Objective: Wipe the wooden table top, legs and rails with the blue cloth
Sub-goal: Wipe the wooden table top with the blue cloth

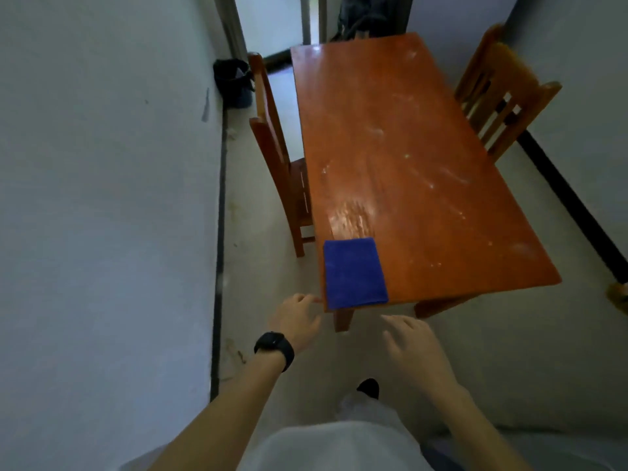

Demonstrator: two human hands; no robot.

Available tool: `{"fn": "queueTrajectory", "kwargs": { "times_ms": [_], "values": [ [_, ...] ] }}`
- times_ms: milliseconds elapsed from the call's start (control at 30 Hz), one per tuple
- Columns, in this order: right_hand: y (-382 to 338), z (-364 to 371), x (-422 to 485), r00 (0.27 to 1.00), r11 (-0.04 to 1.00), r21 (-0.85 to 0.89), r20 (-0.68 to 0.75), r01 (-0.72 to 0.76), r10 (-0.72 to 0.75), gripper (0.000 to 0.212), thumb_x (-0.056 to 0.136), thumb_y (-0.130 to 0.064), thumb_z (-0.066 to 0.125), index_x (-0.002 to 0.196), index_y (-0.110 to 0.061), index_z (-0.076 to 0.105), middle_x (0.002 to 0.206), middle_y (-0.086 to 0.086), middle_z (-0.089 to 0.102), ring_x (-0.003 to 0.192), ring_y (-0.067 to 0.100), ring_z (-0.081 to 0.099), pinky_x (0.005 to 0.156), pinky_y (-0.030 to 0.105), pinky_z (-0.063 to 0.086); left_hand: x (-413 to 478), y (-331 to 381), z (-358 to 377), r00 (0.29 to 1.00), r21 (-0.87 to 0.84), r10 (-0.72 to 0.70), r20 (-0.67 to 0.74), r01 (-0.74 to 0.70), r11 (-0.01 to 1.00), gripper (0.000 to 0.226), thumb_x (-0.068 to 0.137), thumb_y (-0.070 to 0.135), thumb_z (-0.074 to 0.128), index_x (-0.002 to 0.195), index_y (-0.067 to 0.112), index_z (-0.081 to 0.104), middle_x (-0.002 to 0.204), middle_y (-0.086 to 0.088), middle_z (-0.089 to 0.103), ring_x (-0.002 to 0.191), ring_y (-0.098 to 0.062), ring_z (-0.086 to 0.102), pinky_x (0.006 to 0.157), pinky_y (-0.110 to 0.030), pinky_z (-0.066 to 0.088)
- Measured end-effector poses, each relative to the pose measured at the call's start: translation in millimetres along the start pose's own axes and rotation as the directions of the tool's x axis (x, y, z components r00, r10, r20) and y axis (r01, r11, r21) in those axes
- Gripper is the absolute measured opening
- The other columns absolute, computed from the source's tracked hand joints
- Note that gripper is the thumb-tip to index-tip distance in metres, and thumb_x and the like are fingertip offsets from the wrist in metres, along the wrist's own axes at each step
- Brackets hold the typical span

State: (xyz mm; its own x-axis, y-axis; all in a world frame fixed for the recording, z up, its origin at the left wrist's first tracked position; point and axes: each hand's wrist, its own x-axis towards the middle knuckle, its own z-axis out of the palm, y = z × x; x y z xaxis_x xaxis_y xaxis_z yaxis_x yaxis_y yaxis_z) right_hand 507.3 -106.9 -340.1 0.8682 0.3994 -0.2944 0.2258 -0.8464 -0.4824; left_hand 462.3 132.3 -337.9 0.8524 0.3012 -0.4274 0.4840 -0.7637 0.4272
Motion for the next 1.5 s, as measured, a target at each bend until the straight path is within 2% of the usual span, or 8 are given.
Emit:
{"fn": "queueTrajectory", "kwargs": {
  "times_ms": [200,300,433,567,800,900,1133,1500],
  "values": [
    [13,-11,104,0.98,0.999,0.004,0.193,-0.043,0.041,0.052,0.098,-0.037,0.051,0.147,-0.03,0.037,0.146,0.0,0.04,0.127,0.017,0.045,0.1,0.033,0.044,53,22,17,0.976,-0.266,-0.204,0.073,0.217,0.939,0.053,0.094,0.041,0.056,0.144,0.03,0.04,0.145,-0.008,0.041,0.125,-0.027,0.049,0.1,-0.039,0.045],
    [11,-9,142,0.96,0.991,0.036,0.255,-0.127,0.114,0.057,0.098,-0.036,0.052,0.15,-0.034,0.029,0.148,0.003,0.036,0.117,0.015,0.051,0.085,0.026,0.048,78,20,25,0.972,-0.271,-0.213,0.101,0.233,0.934,0.058,0.094,0.039,0.056,0.148,0.038,0.033,0.151,-0.01,0.031,0.131,-0.029,0.044,0.105,-0.042,0.044],
    [3,2,177,0.938,0.963,0.095,0.271,-0.25,0.217,0.05,0.097,-0.034,0.054,0.144,-0.034,0.037,0.14,0.004,0.039,0.094,0.008,0.048,0.065,0.017,0.04,111,12,33,0.971,-0.286,-0.195,0.136,0.227,0.931,0.058,0.095,0.046,0.053,0.147,0.047,0.027,0.144,-0.004,0.032,0.119,-0.023,0.05,0.094,-0.034,0.051],
    [1,11,194,0.933,0.937,0.176,0.257,-0.301,0.251,0.041,0.091,-0.023,0.064,0.125,-0.038,0.046,0.128,0.003,0.046,0.093,0.009,0.053,0.071,0.023,0.046,137,-1,35,0.959,-0.263,-0.16,0.235,0.221,0.939,0.064,0.096,0.041,0.056,0.148,0.052,0.021,0.136,-0.002,0.034,0.11,-0.022,0.053,0.092,-0.035,0.052],
    [-4,4,200,0.843,0.855,0.273,0.453,-0.441,0.29,0.052,0.084,-0.007,0.069,0.118,-0.04,0.048,0.112,-0.009,0.055,0.096,0.014,0.062,0.074,0.038,0.06,158,-21,25,0.948,-0.291,-0.058,0.314,0.155,0.944,0.067,0.091,0.028,0.063,0.142,0.053,0.027,0.116,-0.004,0.048,0.094,-0.021,0.056,0.091,-0.039,0.052],
    [-7,5,193,0.853,0.854,0.279,0.429,-0.438,0.298,0.052,0.081,-0.006,0.071,0.118,-0.037,0.051,0.112,-0.013,0.053,0.098,0.013,0.06,0.081,0.042,0.059,162,-28,16,0.923,-0.326,0.005,0.386,0.132,0.936,0.071,0.09,0.017,0.062,0.146,0.045,0.027,0.113,0.002,0.057,0.096,-0.019,0.059,0.091,-0.034,0.051],
    [-26,8,182,0.902,0.898,0.207,0.287,-0.388,0.324,0.048,0.088,-0.012,0.065,0.13,-0.028,0.05,0.115,-0.01,0.052,0.095,0.007,0.055,0.075,0.02,0.048,168,-31,6,0.91,-0.29,0.071,0.409,0.056,0.955,0.067,0.09,0.017,0.062,0.145,0.039,0.029,0.106,0.005,0.055,0.09,-0.014,0.057,0.087,-0.031,0.051],
    [-16,6,182,0.911,0.937,0.133,0.311,-0.324,0.271,0.049,0.086,-0.01,0.065,0.126,-0.032,0.05,0.124,-0.006,0.058,0.102,0.01,0.059,0.08,0.022,0.052,163,-17,10,0.93,-0.174,0.052,0.364,0.014,0.985,0.064,0.091,0.027,0.054,0.142,0.04,0.019,0.109,-0.001,0.062,0.086,-0.02,0.062,0.079,-0.04,0.057]
  ]
}}
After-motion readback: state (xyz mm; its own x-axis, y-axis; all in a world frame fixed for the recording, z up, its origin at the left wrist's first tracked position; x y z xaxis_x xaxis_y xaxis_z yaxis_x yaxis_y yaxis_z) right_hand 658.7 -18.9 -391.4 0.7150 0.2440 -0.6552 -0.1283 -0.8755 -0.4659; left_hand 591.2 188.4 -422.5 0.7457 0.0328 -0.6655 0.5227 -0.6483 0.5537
